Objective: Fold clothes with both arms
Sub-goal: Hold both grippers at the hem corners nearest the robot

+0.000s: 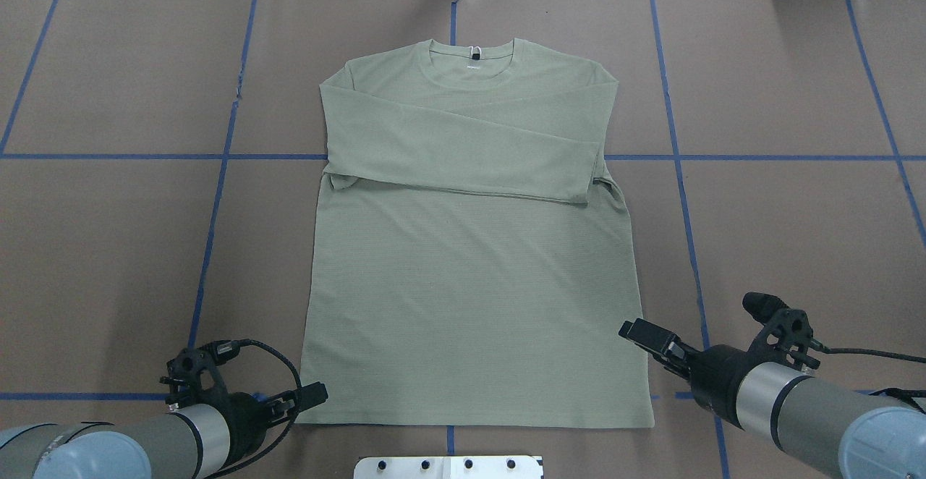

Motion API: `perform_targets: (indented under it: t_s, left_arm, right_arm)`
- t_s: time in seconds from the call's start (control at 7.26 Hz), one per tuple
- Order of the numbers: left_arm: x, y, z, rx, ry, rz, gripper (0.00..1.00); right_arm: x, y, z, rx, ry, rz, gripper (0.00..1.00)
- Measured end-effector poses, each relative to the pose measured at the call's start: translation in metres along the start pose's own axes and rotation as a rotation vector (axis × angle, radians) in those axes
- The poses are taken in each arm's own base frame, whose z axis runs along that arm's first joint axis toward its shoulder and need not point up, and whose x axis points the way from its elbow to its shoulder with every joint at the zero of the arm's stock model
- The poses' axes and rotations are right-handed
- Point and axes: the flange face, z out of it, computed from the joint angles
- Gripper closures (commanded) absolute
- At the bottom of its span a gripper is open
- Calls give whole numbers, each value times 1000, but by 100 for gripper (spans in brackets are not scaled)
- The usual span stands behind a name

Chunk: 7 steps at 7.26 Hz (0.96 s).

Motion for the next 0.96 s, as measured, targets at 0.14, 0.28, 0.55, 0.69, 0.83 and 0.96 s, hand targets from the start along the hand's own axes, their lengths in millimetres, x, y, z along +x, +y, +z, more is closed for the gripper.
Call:
perform_targets:
  t_s: [0.14, 0.28, 0.55, 0.69, 0.83, 0.96]
  left_arm:
    - [2, 6, 1, -10, 3, 3, 23]
    - [6, 10, 2, -17, 9, 3, 25]
    - [9, 12, 3, -21, 11, 5, 25]
    - [8, 12, 3, -21, 7, 8, 25]
    - [6, 12, 4, -20, 3, 12, 25]
    - [4, 11, 5, -19, -2, 17, 25]
  right_arm:
    - [0, 0, 0, 0, 0, 0, 1]
    - [0, 0, 0, 0, 1, 0, 1]
    - [0, 0, 0, 1, 0, -1, 1]
    - [0, 0, 0, 1, 0, -2, 1]
    - [0, 0, 0, 1, 0, -2, 1]
    - [0, 0, 0, 1, 0, -2, 1]
